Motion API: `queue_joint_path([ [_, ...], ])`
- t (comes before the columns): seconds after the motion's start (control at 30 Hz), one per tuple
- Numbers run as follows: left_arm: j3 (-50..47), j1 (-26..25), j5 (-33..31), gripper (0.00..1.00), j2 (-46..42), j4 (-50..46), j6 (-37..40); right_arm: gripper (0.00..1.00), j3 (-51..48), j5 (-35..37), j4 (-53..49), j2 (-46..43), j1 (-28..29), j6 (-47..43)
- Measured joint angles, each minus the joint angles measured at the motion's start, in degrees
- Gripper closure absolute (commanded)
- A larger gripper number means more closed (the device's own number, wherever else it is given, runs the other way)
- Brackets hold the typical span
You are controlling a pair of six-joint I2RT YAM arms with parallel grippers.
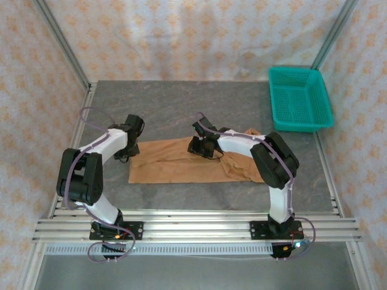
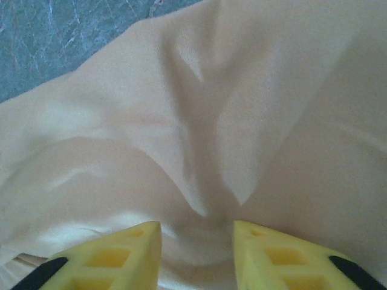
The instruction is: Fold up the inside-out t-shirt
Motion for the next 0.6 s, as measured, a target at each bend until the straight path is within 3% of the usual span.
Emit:
queue_joint_path([
  [0.1,2.80,-1.64,-0.37,0.61,-3.37,-1.57,-1.14,0.48,0.00,0.59,-3.15,-3.58,-0.68,-2.03],
  [0.23,5.88,-6.84,-0.72,0.57,-11.15,-0.57,-3.78,0.48,0.00,1.70,-6.25,-10.45,-4.02,-5.42],
  [0.33,5.22,-8.87,4.57,0.58,-13.90,3.89,-6.80,0.48,-0.20,1.64,-7.17,-12.94,-8.04,-7.10],
  [0.5,-0.24,-8.85,16.31,0.61,-6.62,15.13,-12.63,0.47,-4.35,1.33,-8.02,-13.20,-14.47,-8.28],
  [0.6,-3.74,-8.72,19.52,0.61,-0.76,17.68,-14.05,0.47,-8.52,0.74,-8.28,-13.20,-17.33,-8.81],
])
